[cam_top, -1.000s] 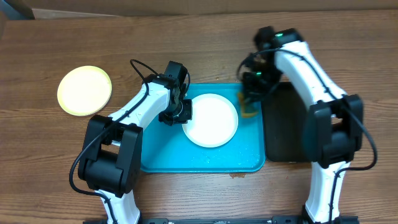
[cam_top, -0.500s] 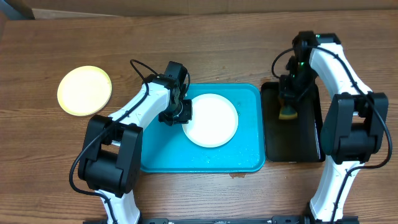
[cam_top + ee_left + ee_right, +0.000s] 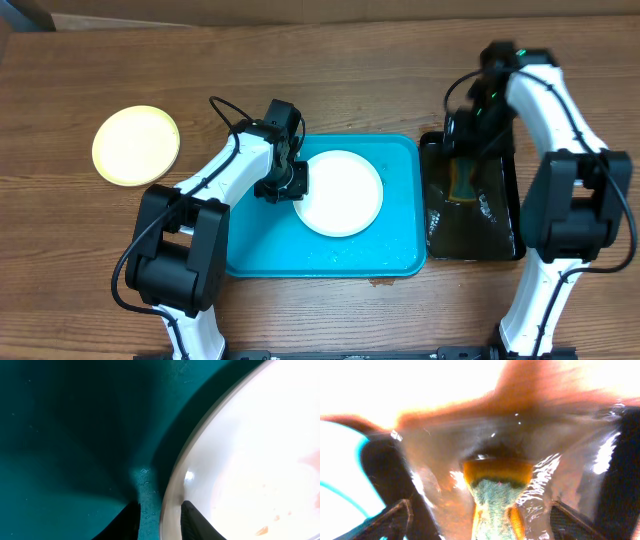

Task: Clean dirty plates on tray and stack at the side
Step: 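Return the sponge to the black tray and raise right arm, then lift the white plate with left gripper and swing it leftward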

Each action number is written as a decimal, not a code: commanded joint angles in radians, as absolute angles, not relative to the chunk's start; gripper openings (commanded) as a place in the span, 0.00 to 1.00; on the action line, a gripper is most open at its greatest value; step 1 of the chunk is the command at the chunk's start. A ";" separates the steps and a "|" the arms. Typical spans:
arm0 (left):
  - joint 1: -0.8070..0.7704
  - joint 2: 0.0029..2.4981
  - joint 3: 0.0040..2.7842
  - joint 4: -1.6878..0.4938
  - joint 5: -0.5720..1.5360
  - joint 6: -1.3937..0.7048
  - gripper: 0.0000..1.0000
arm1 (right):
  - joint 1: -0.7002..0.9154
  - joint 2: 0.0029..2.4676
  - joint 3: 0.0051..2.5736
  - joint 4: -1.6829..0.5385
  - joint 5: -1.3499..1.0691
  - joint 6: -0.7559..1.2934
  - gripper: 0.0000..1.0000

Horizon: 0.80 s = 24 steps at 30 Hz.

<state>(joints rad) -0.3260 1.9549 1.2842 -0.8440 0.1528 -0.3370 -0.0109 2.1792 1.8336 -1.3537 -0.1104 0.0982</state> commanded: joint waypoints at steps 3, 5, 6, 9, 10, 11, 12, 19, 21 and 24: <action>-0.329 1.942 1.279 -0.852 0.149 -0.330 0.28 | -0.133 2.166 1.990 -1.355 -0.159 0.184 1.00; -0.329 1.942 1.278 -0.852 0.149 -0.330 0.26 | -0.175 2.166 1.991 -1.351 -0.159 0.201 1.00; -0.329 1.942 1.278 -0.852 0.149 -0.330 0.25 | -0.194 2.166 1.991 -1.352 -0.159 0.207 1.00; -0.329 1.942 1.278 -0.852 0.149 -0.331 0.23 | -0.252 2.166 1.985 -1.350 -0.159 0.206 1.00; -0.330 1.942 1.278 -0.857 0.155 -0.352 0.16 | -0.283 2.166 1.985 -1.339 -0.159 0.207 1.00; -0.331 1.942 1.278 -0.857 0.162 -0.359 0.09 | -0.296 2.166 1.985 -1.333 -0.159 0.207 1.00; -0.332 1.942 1.278 -0.857 0.166 -0.361 0.04 | -0.311 2.166 1.985 -1.332 -0.159 0.206 1.00; -0.332 1.934 1.313 -0.882 0.146 -0.363 0.04 | -0.349 2.166 1.985 -1.306 -0.159 0.206 1.00; -0.333 1.917 1.351 -0.908 0.110 -0.363 0.04 | -0.349 2.166 1.985 -1.298 -0.159 0.207 1.00; -0.337 1.881 1.421 -0.933 0.037 -0.358 0.04 | -0.349 2.166 1.985 -1.285 -0.159 0.206 1.00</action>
<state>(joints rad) -0.3279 1.9499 1.3315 -0.9230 0.1326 -0.3454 -0.3489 2.1788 1.9755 -1.2968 -0.1532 0.2016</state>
